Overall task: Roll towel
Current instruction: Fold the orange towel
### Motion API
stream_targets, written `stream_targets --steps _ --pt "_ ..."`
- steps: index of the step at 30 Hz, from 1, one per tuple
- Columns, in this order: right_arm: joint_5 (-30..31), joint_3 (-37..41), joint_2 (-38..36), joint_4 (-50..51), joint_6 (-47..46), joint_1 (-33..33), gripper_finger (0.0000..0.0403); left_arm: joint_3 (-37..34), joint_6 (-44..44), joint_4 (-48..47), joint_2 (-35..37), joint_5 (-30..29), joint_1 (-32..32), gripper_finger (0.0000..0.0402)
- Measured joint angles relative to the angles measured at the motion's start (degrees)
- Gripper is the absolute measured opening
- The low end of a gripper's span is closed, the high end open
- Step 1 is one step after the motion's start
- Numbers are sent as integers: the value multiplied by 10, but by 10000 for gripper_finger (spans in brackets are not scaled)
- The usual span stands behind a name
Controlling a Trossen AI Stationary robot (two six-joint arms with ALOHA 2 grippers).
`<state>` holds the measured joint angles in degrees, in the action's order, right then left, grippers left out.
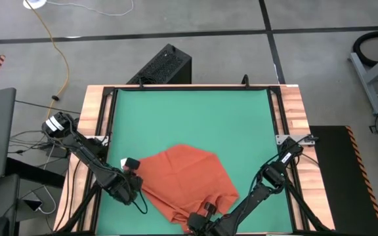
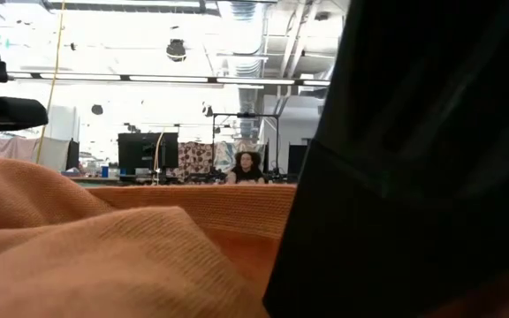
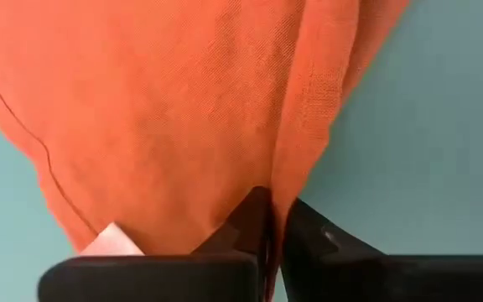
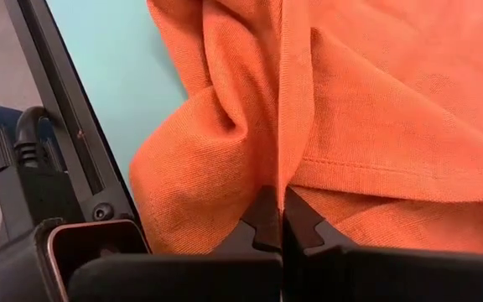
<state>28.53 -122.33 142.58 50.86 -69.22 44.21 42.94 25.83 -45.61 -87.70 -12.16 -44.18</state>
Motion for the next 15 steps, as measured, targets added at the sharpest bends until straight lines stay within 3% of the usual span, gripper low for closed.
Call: stream_targets --steps 4,8,13,15 --pt "14 -36 0 67 -32 1 2 36 28 -20 0 2 -2 2" --pt "43 -113 -2 236 -100 1 2 90 32 -75 1 -25 -8 0" --pt "62 -109 -41 386 -147 -4 1 151 25 -173 1 -105 -10 0" --pt "67 -107 -63 392 -132 -12 1 173 23 -205 1 -150 -9 0"
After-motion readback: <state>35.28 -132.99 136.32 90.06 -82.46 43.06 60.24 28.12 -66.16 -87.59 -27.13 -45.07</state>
